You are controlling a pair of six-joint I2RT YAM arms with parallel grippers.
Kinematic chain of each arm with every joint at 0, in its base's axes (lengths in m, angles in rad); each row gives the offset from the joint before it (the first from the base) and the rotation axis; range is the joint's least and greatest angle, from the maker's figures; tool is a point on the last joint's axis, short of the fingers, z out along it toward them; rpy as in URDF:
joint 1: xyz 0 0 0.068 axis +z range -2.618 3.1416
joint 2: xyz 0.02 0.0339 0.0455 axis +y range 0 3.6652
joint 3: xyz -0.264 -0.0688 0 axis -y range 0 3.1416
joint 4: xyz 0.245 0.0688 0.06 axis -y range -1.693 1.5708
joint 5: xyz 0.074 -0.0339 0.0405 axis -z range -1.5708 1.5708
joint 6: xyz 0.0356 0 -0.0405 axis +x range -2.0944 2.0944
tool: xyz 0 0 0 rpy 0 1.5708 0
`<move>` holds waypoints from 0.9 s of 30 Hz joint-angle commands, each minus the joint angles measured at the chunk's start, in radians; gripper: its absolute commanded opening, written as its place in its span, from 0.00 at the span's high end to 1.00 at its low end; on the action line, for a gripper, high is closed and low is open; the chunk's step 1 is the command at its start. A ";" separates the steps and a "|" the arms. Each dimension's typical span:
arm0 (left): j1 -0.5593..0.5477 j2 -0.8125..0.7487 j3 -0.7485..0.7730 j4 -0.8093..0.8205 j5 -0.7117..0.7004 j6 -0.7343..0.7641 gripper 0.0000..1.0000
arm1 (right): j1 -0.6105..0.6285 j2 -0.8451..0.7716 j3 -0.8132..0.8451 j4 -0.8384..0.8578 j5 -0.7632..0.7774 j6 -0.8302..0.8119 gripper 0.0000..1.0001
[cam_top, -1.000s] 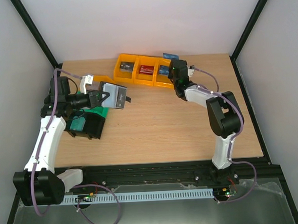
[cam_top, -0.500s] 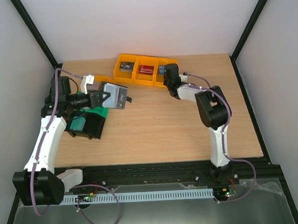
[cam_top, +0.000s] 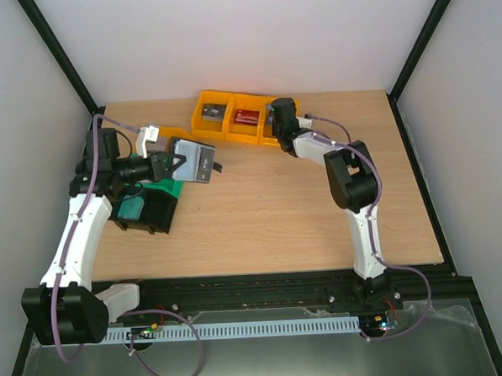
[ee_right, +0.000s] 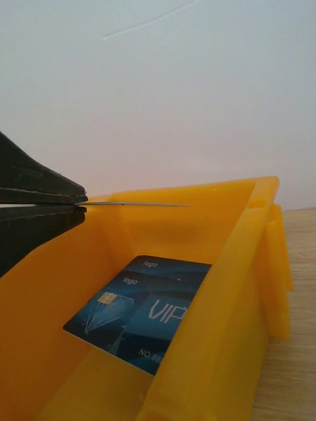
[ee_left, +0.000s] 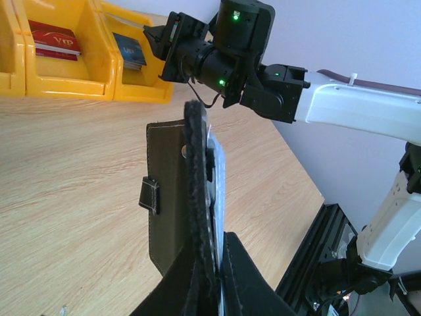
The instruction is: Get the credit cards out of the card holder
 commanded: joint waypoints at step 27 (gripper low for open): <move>-0.001 0.009 0.025 -0.002 0.004 0.017 0.98 | -0.034 0.113 0.201 -0.226 0.052 -0.029 0.93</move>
